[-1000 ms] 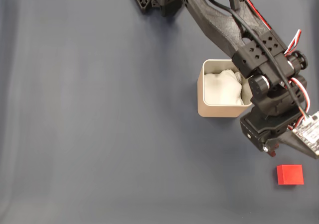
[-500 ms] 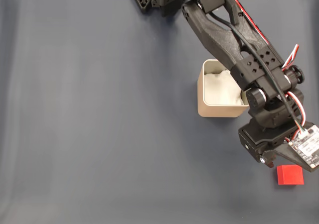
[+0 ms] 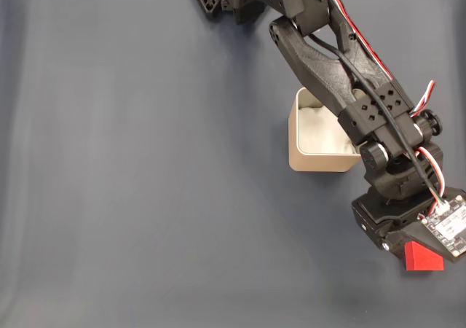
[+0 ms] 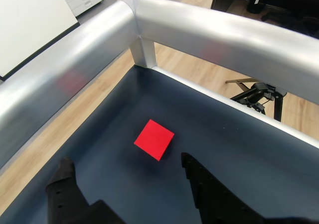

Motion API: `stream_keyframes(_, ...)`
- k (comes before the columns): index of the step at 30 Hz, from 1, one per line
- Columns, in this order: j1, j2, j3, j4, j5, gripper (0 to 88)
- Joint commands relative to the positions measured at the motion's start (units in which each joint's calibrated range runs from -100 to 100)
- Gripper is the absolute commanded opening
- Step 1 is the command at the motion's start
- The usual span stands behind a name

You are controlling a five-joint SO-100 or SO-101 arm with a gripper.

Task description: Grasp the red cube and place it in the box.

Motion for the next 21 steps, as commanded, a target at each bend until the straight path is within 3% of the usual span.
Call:
stream_keyframes(1,-0.1,0.2,-4.7,-1.4,-0.1,50.3)
stream_keyframes(21,-0.6,5.0,-7.8,-6.0,-1.0,48.7)
